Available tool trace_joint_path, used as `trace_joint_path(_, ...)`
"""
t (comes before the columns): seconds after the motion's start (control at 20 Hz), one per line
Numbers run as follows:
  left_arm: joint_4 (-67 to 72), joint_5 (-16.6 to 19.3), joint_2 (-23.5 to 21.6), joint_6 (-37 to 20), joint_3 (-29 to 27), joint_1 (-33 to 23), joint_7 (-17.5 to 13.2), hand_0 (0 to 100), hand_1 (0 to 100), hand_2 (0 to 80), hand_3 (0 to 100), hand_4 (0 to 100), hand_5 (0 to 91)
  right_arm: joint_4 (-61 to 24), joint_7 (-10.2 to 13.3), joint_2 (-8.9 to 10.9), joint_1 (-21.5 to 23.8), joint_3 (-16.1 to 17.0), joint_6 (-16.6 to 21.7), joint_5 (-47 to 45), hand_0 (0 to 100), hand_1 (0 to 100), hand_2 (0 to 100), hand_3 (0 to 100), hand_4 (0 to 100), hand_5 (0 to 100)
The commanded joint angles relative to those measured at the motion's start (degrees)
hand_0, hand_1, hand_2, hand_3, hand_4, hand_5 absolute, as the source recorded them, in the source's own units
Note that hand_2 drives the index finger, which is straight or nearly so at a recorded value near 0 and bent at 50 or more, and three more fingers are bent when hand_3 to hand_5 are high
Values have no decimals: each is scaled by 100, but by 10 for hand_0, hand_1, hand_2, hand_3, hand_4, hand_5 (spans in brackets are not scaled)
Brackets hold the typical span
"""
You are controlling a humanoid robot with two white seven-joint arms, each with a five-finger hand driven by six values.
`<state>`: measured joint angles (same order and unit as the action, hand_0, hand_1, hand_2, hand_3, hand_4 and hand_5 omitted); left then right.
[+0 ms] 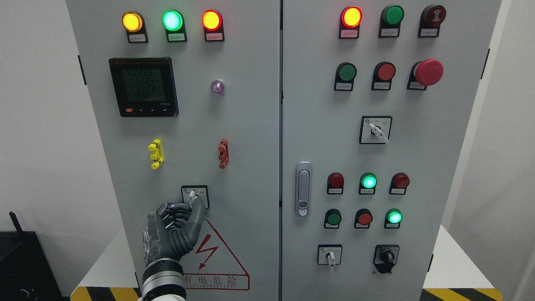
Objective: Turn on light switch 1
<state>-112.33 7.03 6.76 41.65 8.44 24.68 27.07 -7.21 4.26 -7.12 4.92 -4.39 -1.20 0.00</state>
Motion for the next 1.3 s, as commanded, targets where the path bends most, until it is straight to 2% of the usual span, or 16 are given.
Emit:
trace_joint_path(0.0,1,1,0,1,8,-7,-9,427,635,595,797,883,874,0,5,0,0,0,-3,-141,0,0,0,0,0,0)
trace_joint_path(1.25,1,1,0,10,8,1,-9,513,583,603,810,902,879,0,5,0,0,0,-3,-141,0,0,0,0,0,0)
